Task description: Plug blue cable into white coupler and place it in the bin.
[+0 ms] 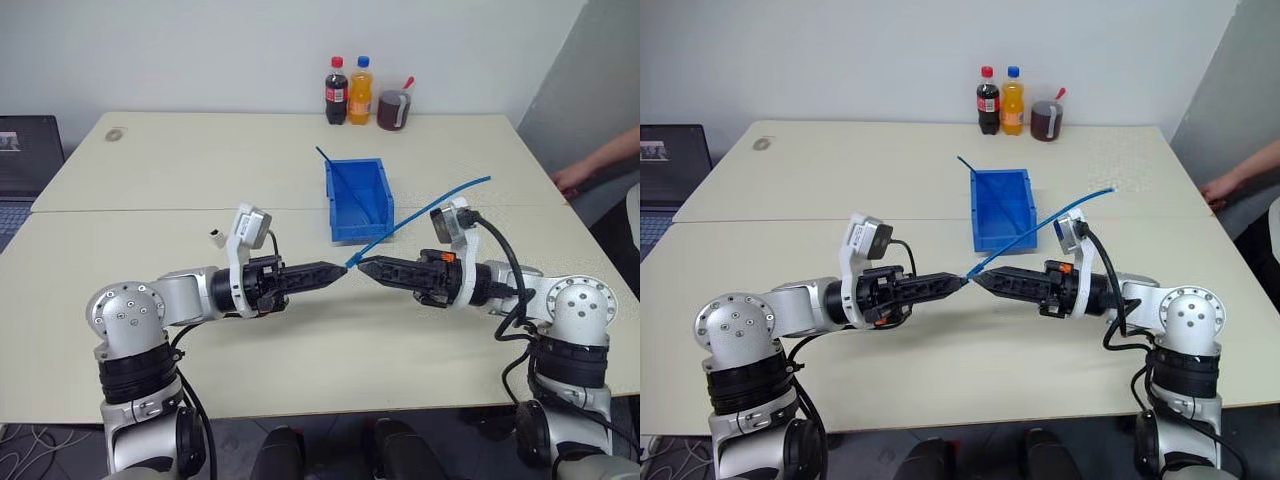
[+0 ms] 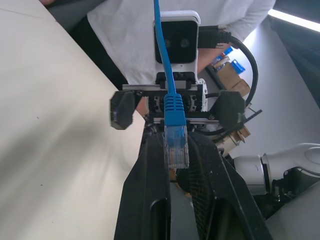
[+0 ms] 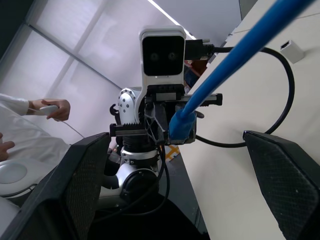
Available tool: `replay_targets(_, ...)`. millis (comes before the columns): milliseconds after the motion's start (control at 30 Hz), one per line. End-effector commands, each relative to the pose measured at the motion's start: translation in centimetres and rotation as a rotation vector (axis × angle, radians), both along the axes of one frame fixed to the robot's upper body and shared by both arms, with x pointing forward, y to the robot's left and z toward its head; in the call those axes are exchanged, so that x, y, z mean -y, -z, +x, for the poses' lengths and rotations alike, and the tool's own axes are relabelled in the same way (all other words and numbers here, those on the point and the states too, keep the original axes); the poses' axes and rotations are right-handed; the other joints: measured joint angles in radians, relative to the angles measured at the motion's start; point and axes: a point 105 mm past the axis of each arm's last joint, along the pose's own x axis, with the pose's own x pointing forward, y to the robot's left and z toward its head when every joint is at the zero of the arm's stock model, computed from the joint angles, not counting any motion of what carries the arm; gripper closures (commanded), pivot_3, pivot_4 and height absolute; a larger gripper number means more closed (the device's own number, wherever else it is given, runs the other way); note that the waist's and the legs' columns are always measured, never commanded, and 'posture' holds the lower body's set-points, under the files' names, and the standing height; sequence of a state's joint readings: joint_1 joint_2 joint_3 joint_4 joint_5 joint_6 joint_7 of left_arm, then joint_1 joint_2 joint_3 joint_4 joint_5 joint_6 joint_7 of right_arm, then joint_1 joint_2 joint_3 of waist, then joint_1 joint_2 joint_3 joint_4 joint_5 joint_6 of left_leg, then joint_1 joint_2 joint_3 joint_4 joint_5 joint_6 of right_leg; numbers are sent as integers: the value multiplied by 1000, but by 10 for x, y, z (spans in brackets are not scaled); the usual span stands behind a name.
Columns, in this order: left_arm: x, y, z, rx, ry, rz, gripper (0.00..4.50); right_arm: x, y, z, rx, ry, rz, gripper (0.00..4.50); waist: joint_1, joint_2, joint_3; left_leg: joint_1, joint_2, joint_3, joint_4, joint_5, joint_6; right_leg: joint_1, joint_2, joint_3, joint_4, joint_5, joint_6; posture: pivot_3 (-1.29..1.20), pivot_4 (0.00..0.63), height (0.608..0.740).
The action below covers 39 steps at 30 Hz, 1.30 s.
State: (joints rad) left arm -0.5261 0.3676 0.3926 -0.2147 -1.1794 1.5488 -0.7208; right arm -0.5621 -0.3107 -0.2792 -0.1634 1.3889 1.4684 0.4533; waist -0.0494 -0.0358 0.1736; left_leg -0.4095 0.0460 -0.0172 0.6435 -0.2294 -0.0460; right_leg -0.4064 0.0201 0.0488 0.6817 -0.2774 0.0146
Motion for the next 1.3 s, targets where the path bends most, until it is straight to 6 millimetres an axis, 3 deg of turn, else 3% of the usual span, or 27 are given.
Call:
replay_targets(33,2,-5,-5,14,21,-27,4292,-6,-11,-6,26,-31,40,0,0,0,0,0,0,0,0,0,0,0,0,0,0,0,0,0,150,740)
replay_targets(233,4,-5,-8,6,38,-28,4292,-13,-9,-2,6,0,49,0,0,0,0,0,0,-2,0,0,0,0,0,-2,0,0,0,0,150,740)
replay_targets(467,3,-4,-7,-4,41,-22,4292,-11,-9,-4,-7,8,57,1413,2,0,0,-1,0,-2,0,0,0,0,0,-2,0,0,0,0,150,740)
replay_targets(533,4,-4,-6,-3,37,-23,4292,-11,-9,-6,-9,2,58,2073,2,0,0,-1,0,-2,0,0,0,0,0,-2,-1,0,0,0,150,740)
replay_targets(667,5,-5,-4,-2,30,-26,4292,-12,-8,-10,-17,-12,54,2841,4,0,0,-1,0,-3,0,0,0,0,0,-3,-1,0,0,0,150,740)
replay_targets(833,7,-2,-8,0,45,-13,4292,-11,-7,-8,-27,-3,53,4211,5,0,0,-2,0,-3,0,0,0,0,0,-3,-1,0,0,0,150,740)
replay_targets(967,7,0,-9,12,31,-7,4292,-9,-5,-8,-30,-2,41,4331,7,0,0,-2,0,-3,0,0,0,0,0,-3,-1,0,0,0,150,740)
replay_targets(1000,7,-1,-6,15,11,-12,3588,-9,-4,-8,-30,0,36,4333,8,0,0,-2,0,-3,0,0,0,0,0,-3,-1,0,0,0,150,740)
replay_targets(1300,-5,-5,-12,95,10,48,1800,0,-3,16,-32,121,25,4334,8,1,1,-2,0,-3,0,0,0,-1,0,-3,-1,0,-1,0,150,740)
